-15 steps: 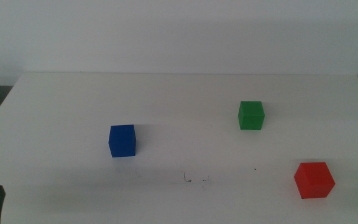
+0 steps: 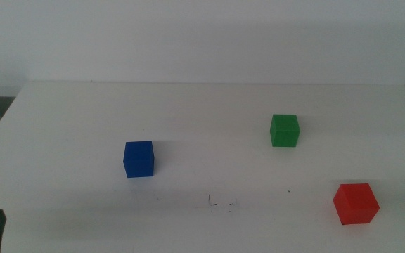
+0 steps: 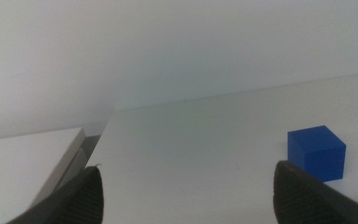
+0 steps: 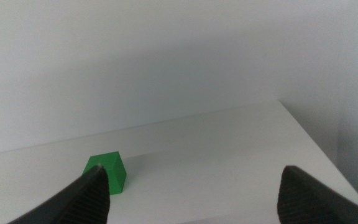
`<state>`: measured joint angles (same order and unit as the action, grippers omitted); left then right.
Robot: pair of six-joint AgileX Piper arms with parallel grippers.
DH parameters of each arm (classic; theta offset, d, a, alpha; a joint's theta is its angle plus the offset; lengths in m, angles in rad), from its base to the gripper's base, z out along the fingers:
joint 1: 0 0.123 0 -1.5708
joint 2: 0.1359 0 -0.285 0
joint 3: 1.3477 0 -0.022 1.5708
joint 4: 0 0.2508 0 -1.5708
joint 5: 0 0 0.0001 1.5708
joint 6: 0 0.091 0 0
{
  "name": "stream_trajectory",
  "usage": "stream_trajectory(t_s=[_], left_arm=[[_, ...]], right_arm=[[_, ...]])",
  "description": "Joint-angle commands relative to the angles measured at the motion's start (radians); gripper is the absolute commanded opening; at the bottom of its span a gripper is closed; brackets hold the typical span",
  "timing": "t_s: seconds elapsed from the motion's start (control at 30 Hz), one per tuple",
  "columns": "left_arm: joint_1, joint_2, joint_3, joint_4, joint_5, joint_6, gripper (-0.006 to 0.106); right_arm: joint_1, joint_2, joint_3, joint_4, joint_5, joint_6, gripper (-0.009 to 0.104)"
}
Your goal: Stack red cubes first, then green, then blue cubes in a specific spot.
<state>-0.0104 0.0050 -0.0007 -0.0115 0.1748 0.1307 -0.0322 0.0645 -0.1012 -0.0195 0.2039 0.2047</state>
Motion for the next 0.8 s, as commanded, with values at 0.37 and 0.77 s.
stream_trajectory(t_s=[0.37, 0.77], left_arm=[[0.0, -0.005, 0.001, -0.003, -0.013, -0.003, 0.094], [0.0, -0.005, 0.001, -0.003, -0.013, -0.003, 0.094]], right_arm=[[-0.006, 0.62, -0.641, 0.004, 0.668, 0.004, 0.093], [0.004, 0.976, -0.76, 0.174, 0.68, -0.255, 0.093]])
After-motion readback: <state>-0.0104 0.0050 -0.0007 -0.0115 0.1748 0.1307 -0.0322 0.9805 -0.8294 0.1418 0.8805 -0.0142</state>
